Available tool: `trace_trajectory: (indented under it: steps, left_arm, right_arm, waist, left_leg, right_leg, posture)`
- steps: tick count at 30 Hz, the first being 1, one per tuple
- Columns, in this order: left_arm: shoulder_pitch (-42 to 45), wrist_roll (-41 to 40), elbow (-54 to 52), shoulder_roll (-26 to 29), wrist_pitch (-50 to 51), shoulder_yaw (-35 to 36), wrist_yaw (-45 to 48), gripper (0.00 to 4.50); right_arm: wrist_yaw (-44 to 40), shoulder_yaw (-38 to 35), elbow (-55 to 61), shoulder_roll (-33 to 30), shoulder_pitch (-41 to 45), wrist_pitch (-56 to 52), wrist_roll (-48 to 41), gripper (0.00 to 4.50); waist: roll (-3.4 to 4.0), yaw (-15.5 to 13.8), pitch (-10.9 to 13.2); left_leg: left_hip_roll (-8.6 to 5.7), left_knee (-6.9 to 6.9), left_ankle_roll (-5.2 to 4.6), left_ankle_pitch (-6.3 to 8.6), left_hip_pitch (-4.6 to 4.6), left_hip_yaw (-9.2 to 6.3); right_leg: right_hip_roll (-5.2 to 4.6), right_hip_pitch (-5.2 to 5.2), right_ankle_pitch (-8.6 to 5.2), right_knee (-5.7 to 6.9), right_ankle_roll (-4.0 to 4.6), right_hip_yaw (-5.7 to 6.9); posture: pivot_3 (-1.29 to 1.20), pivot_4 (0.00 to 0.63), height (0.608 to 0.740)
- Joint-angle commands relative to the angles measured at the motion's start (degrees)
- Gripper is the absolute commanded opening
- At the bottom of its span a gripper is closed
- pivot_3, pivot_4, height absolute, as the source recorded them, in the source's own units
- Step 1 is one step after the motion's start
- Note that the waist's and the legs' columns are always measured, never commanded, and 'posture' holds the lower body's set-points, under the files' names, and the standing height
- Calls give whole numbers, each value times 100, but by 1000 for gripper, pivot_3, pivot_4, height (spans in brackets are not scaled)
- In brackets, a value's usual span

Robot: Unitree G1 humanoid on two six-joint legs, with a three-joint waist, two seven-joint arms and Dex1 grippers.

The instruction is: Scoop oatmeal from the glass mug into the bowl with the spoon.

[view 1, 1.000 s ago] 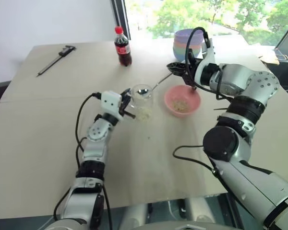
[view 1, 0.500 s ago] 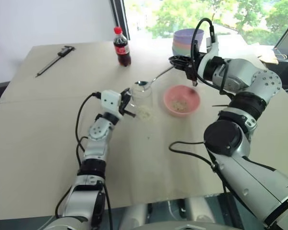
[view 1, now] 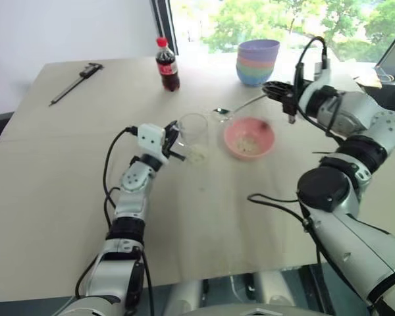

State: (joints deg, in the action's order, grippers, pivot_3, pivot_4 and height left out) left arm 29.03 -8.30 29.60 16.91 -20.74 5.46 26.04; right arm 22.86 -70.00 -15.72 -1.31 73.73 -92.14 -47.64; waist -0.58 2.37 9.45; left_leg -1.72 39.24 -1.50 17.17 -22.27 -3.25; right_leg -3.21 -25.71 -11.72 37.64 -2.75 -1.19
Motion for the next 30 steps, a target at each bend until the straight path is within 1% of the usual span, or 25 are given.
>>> trace_trajectory:
  steps: [1, 6, 11, 17, 20, 23, 25, 27, 30]
  left_arm:
    - [-109, -8, 103, 36, -53, 64, 7, 55]
    - [-144, 10, 135, 41, -55, 94, 27, 55]
    - [-140, 19, 167, 58, -52, 111, 37, 55]
    - [-191, 17, 108, 58, -32, 108, 35, 55]
    - [-224, 13, 80, 66, -25, 114, 31, 55]
    - [-279, 1, 8, 80, -11, 131, 26, 55]
    - [-293, -2, -8, 87, -4, 140, 19, 55]
    - [-313, -6, -22, 93, -2, 145, 10, 55]
    - [-335, -8, -48, 89, 7, 145, 0, 55]
  right_arm:
    - [-177, 11, -7, -233, -4, 67, -83, 0]
    - [-329, 178, -108, -502, -232, 214, -16, 0]
    - [-645, 841, -4, -584, -570, 637, 62, 0]
    - [-1812, 2661, 446, -941, -1238, 1539, 378, 0]
    - [-2562, 3809, 925, -1209, -1518, 2213, 681, 0]
    - [-3604, 5295, 1676, -1750, -1849, 2942, 1138, 0]
    - [-4128, 5970, 1967, -2073, -2012, 3405, 1412, 0]
    - [-4639, 6583, 2217, -2391, -2144, 3904, 1722, 0]
    - [-5192, 7142, 2406, -2723, -2246, 4455, 2065, 0]
  waist:
    - [0, 9, 0]
    - [0, 6, 0]
    - [2, 15, 0]
    - [3, 9, -1]
    - [4, 16, -1]
    - [7, 23, -1]
    - [7, 25, -2]
    - [7, 21, -2]
    - [6, 15, -2]
  left_leg:
    - [1, -1, -7, 4, 5, 7]
    - [6, -4, -13, 8, 23, 30]
    - [6, -4, -16, 9, 29, 41]
    - [8, -4, -16, 9, 31, 42]
    - [8, -4, -16, 9, 32, 42]
    - [9, -4, -16, 9, 34, 41]
    - [10, -4, -16, 9, 35, 40]
    - [10, -4, -15, 9, 39, 41]
    - [10, -4, -15, 9, 39, 40]
  right_leg:
    - [2, 0, 0, 0, 0, -7]
    - [8, 3, -1, -5, 0, -28]
    - [8, 6, -1, -6, 0, -38]
    - [11, 6, -1, -5, 0, -39]
    - [11, 6, -1, -7, -1, -39]
    - [13, 5, -1, -8, -1, -40]
    - [15, 5, -2, -9, -1, -39]
    - [16, 8, -2, -11, -1, -39]
    - [15, 9, -2, -13, -2, -39]
  posture:
    - [0, 150, 740]
    - [0, 150, 740]
    - [0, 150, 740]
    - [0, 150, 740]
    - [0, 150, 740]
    - [0, 150, 740]
    - [0, 150, 740]
    - [0, 150, 740]
    - [0, 150, 740]
